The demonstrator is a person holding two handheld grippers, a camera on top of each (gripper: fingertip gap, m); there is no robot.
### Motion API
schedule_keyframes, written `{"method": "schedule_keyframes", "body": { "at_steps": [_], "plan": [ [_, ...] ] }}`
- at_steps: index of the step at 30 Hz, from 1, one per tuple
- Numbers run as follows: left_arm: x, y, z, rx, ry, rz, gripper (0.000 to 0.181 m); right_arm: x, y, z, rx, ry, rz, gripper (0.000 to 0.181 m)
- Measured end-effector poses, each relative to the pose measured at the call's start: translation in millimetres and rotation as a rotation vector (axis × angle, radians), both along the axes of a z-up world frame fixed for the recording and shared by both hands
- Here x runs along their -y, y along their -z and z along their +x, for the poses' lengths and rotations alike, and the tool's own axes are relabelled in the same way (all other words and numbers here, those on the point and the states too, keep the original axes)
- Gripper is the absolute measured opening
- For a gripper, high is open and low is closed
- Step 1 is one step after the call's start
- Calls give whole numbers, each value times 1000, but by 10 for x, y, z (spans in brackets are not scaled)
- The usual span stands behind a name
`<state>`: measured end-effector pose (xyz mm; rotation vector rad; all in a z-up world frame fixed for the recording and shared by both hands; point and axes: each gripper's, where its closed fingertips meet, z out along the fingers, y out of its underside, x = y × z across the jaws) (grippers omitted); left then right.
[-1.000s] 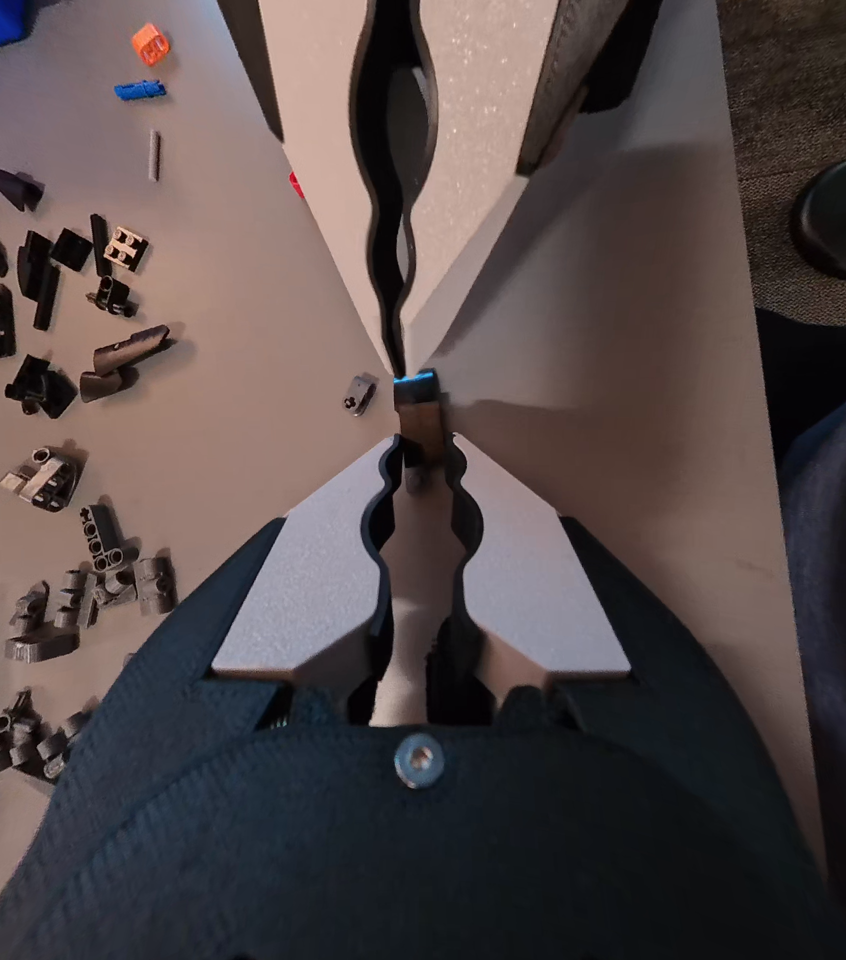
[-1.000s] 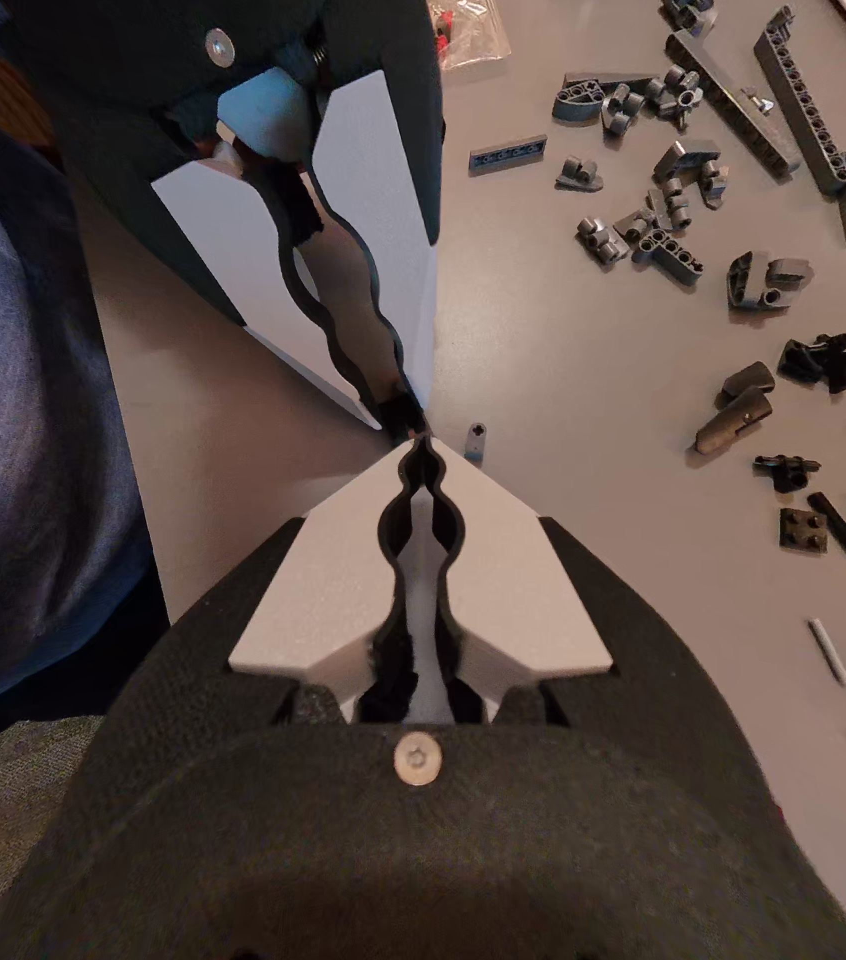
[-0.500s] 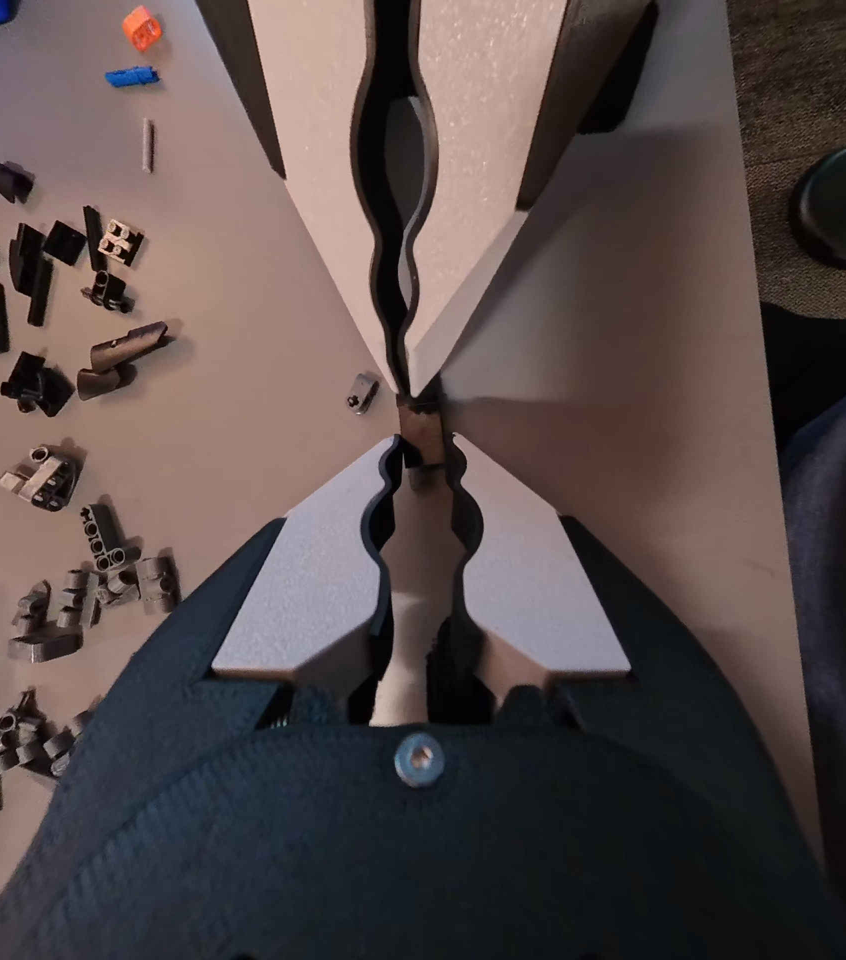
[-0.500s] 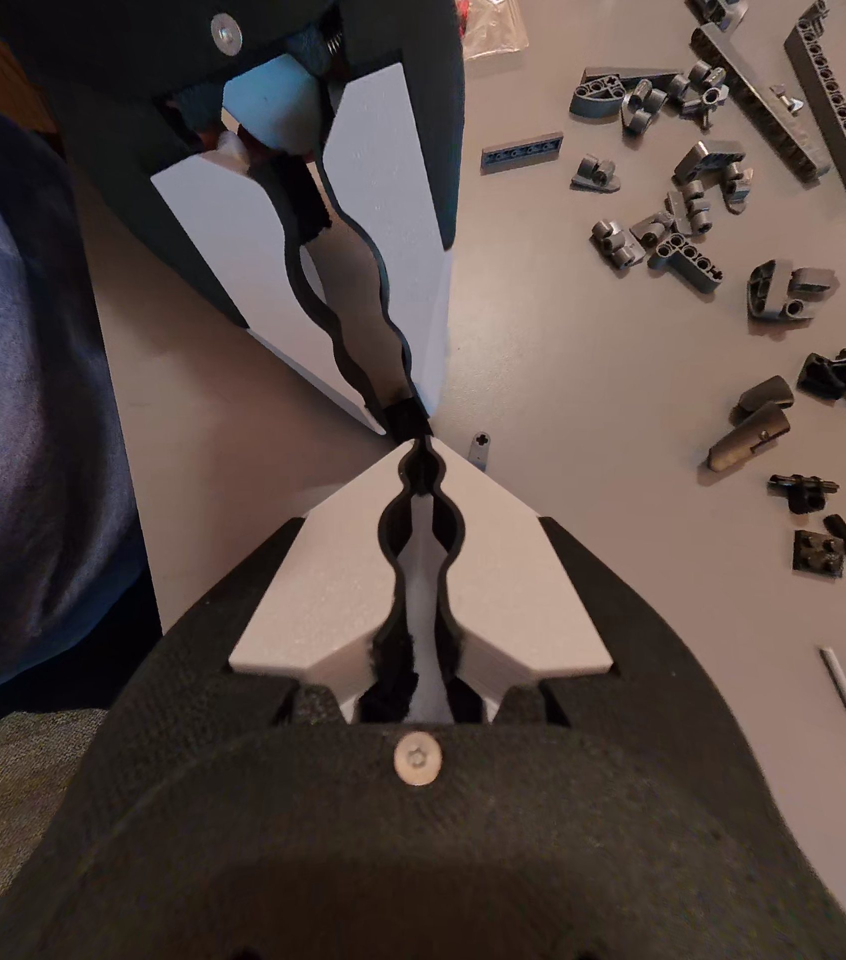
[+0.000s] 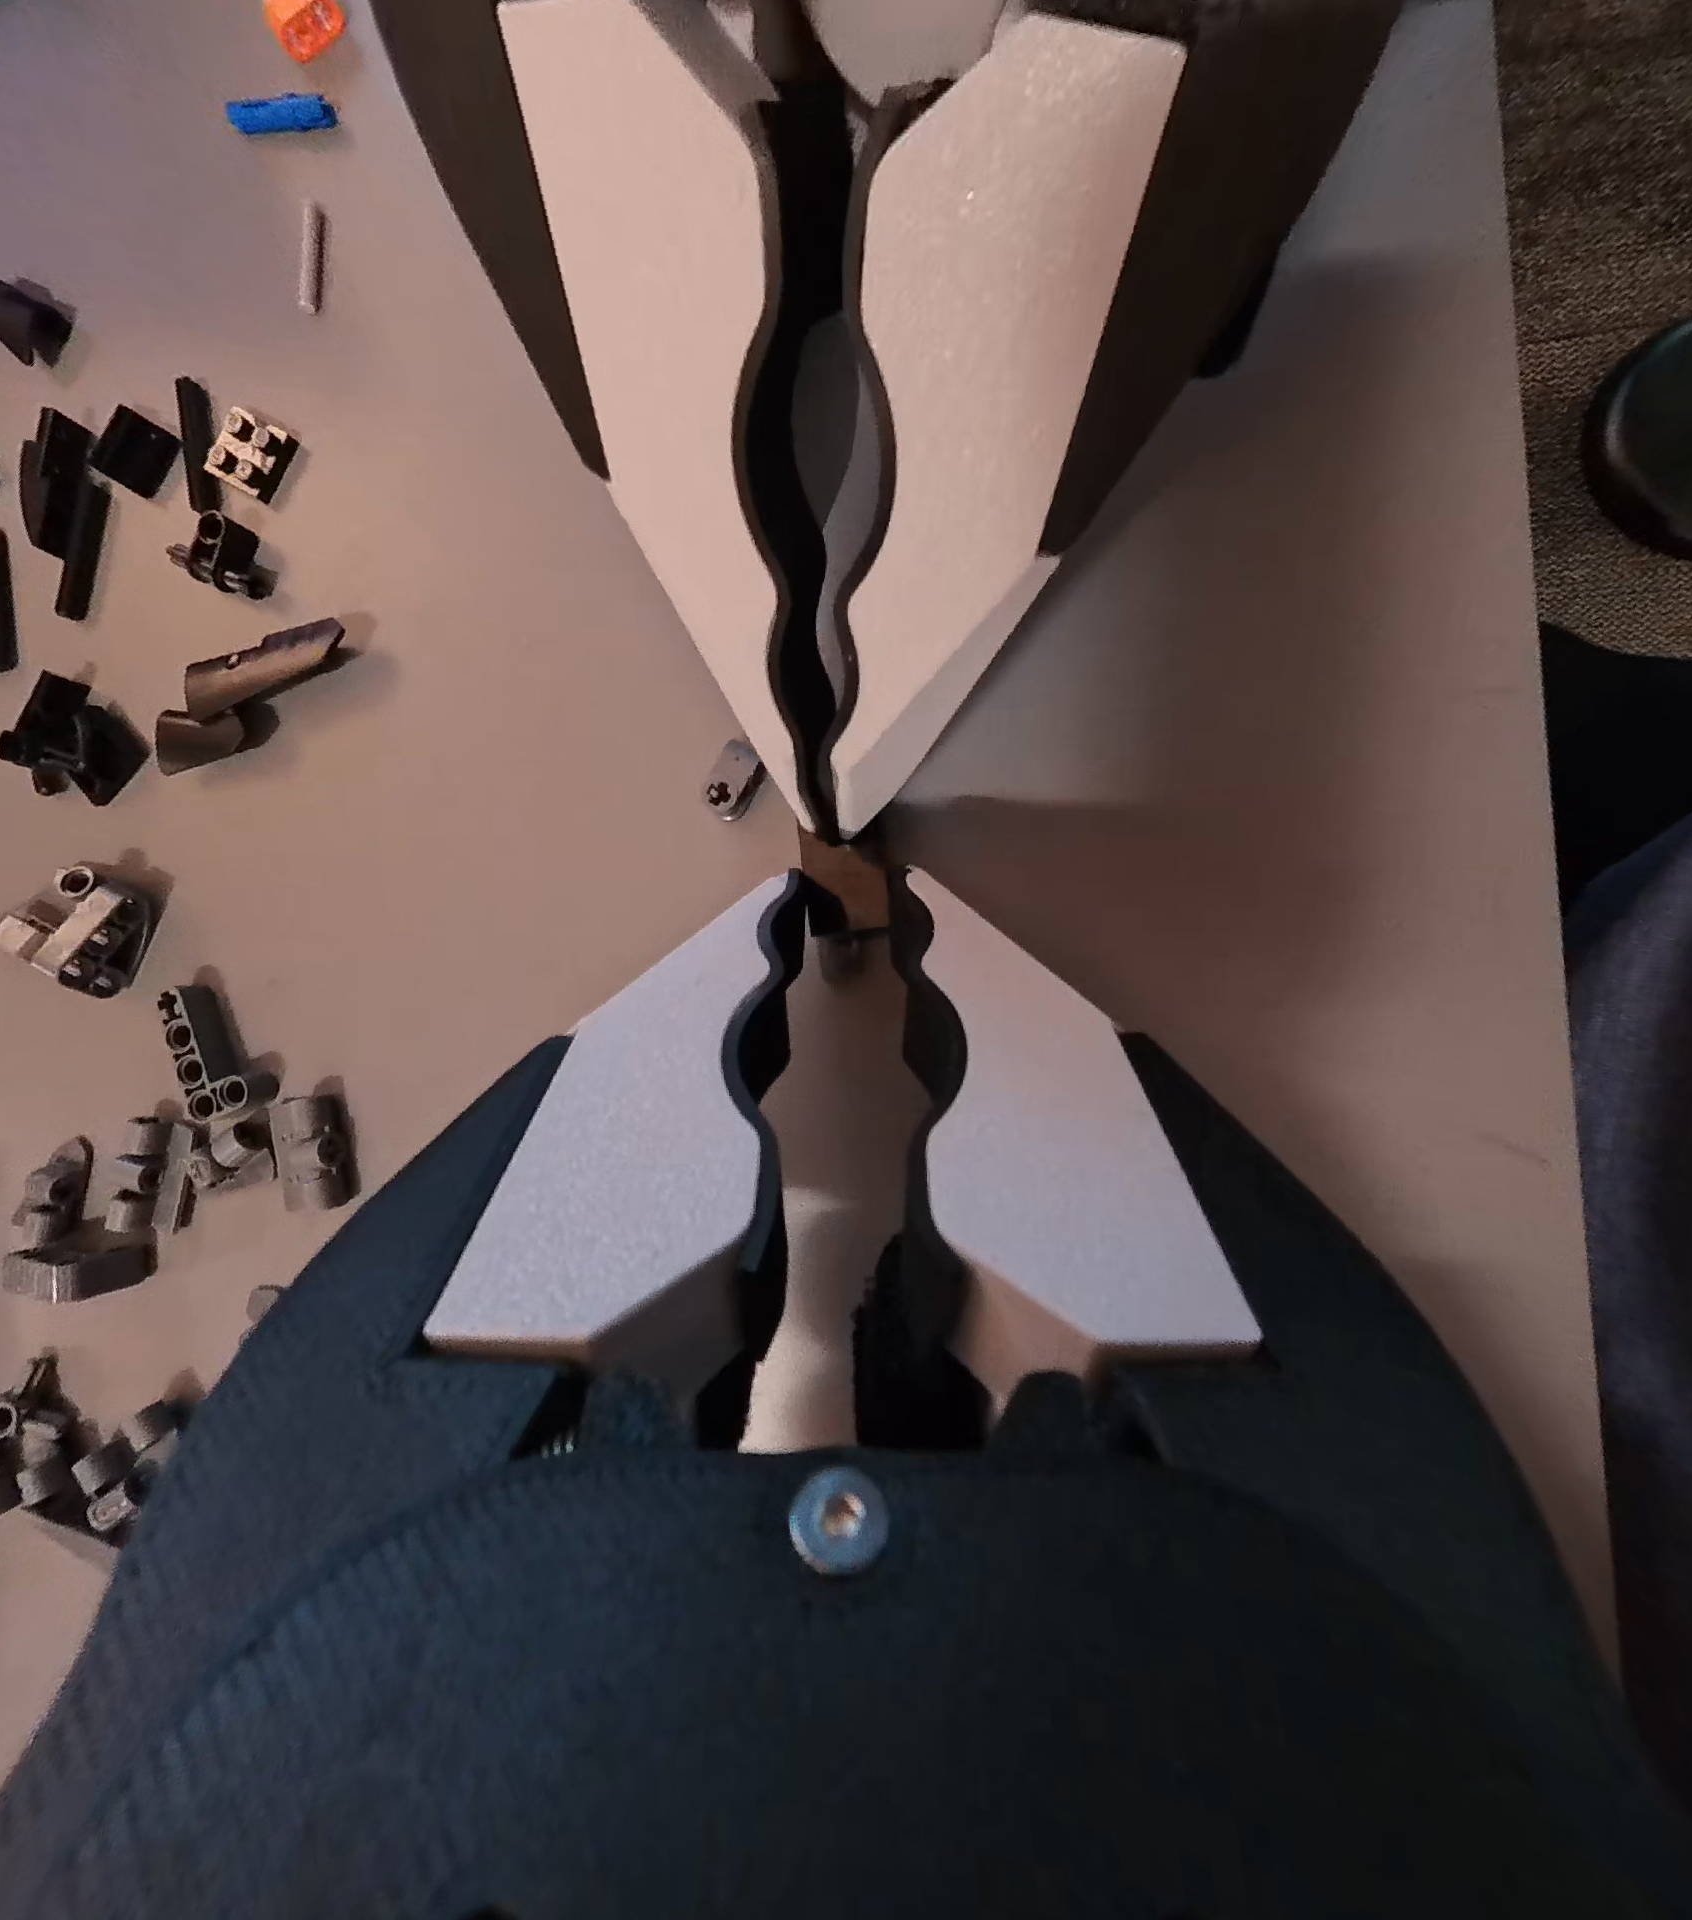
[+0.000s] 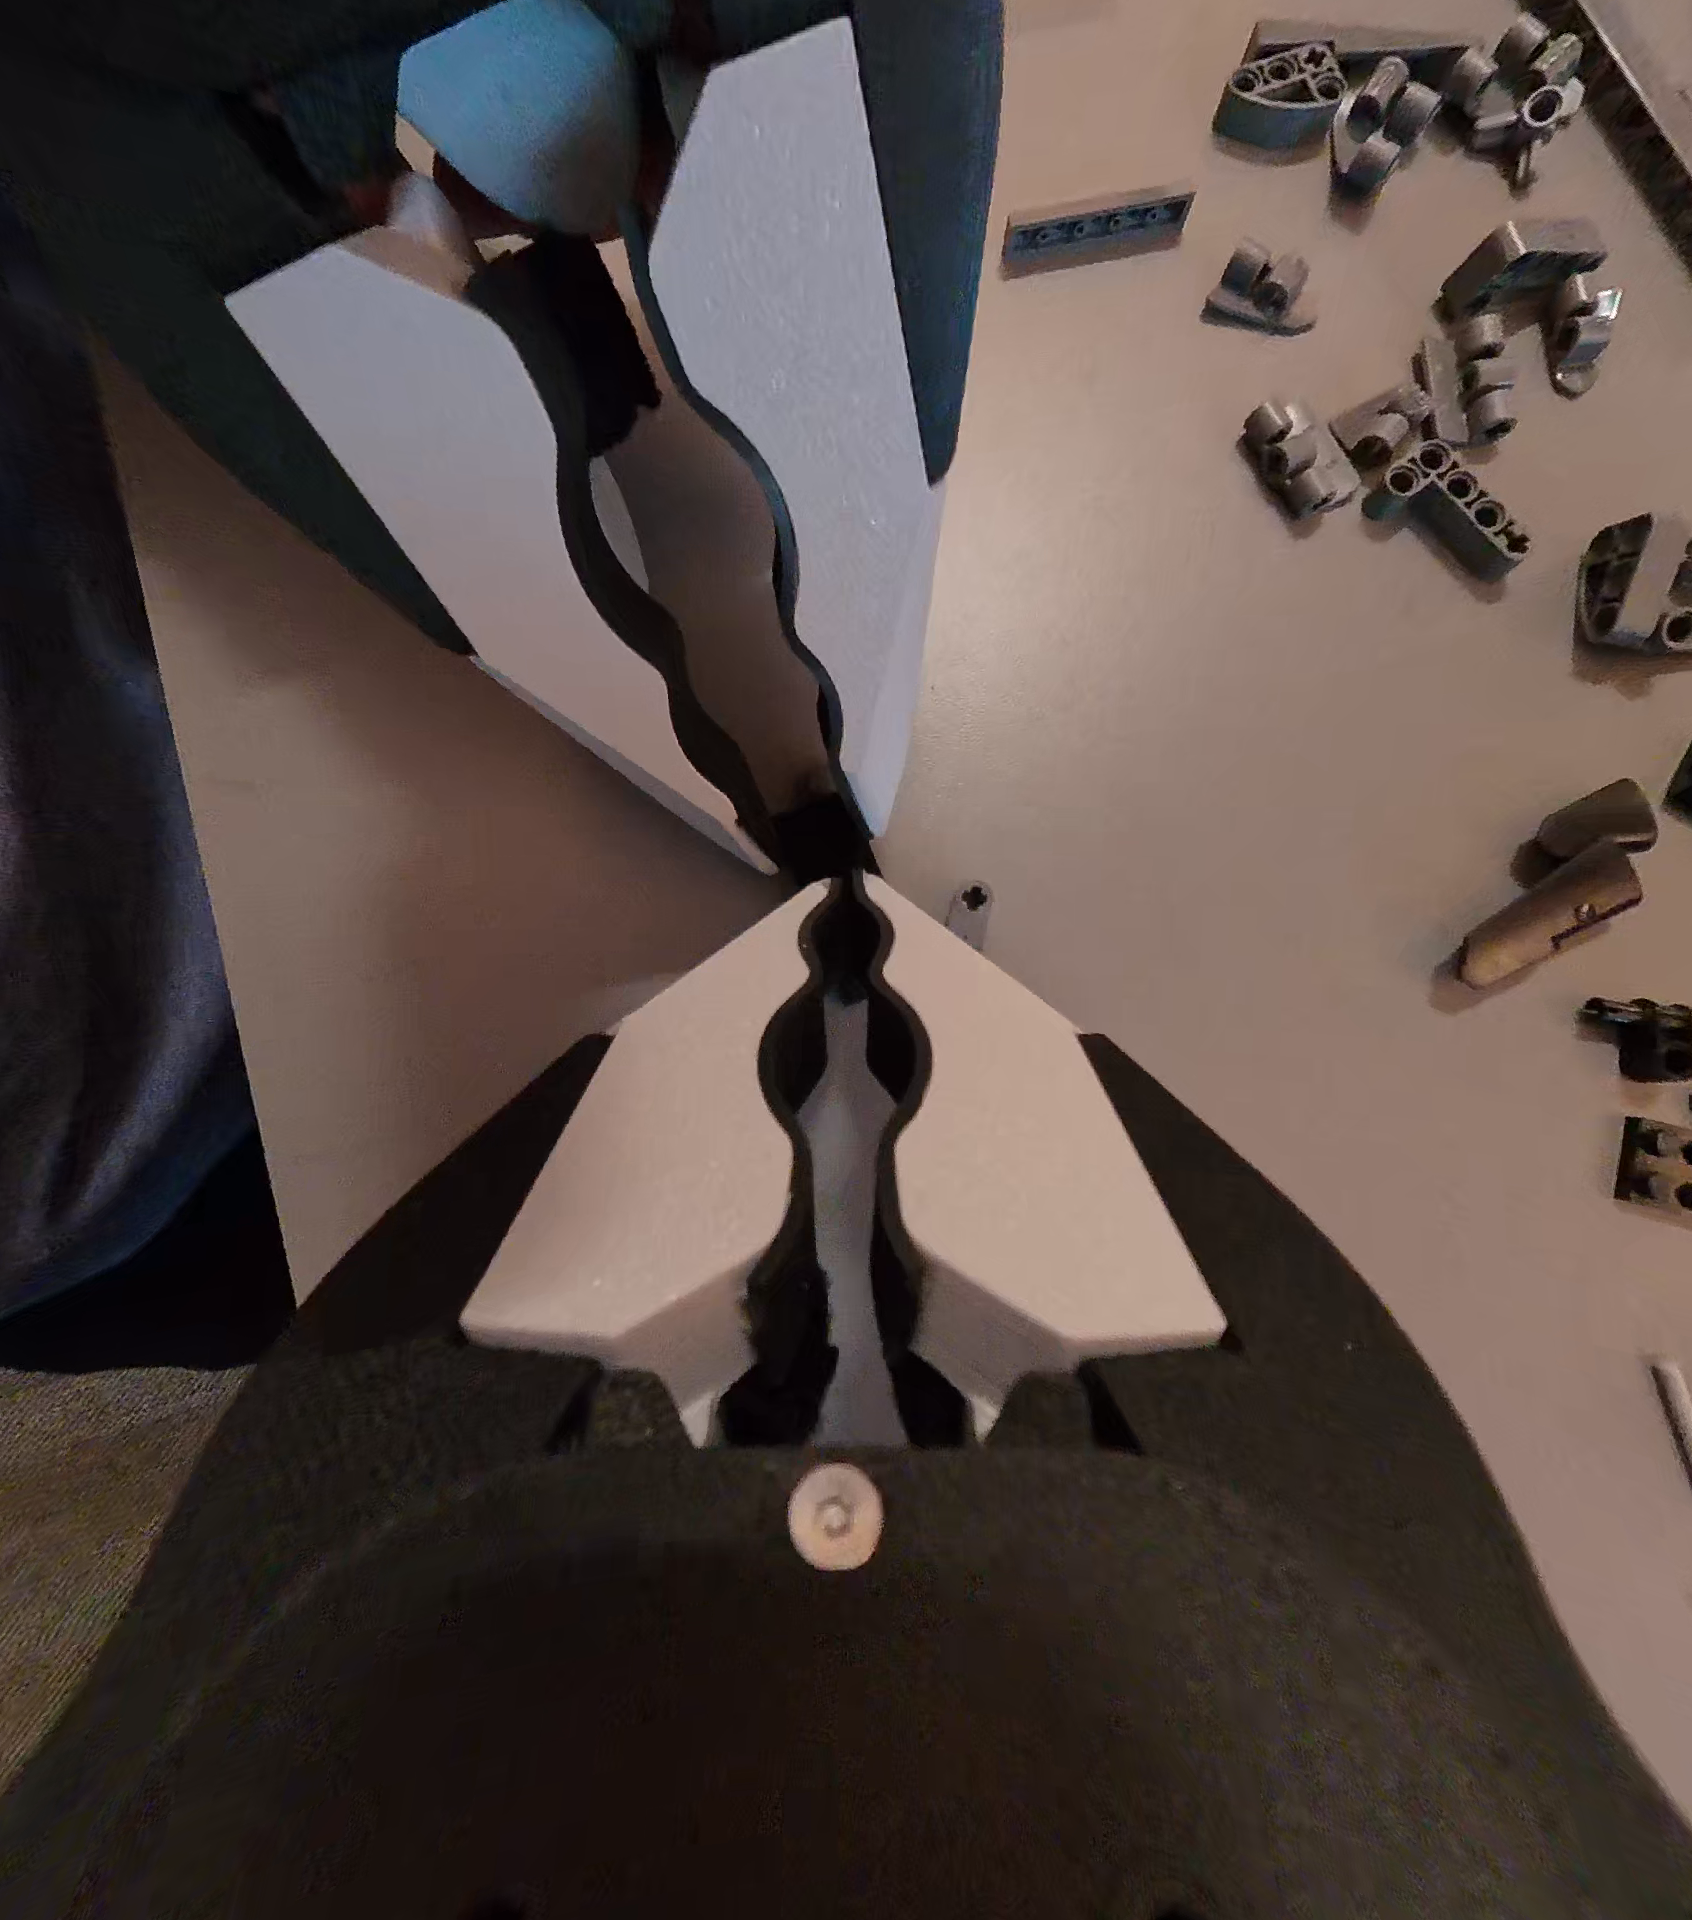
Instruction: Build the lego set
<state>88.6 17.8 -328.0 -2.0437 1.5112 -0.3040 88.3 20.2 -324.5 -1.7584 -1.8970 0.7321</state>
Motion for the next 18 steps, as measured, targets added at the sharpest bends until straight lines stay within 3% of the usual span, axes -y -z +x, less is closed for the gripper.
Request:
{"method": "schedule_keyframes", "body": {
  "at_steps": [18],
  "plan": [
    [0,8,12,-12,-24,-56,13,-13,15,24,60,24,-319,0]
  ]
}}
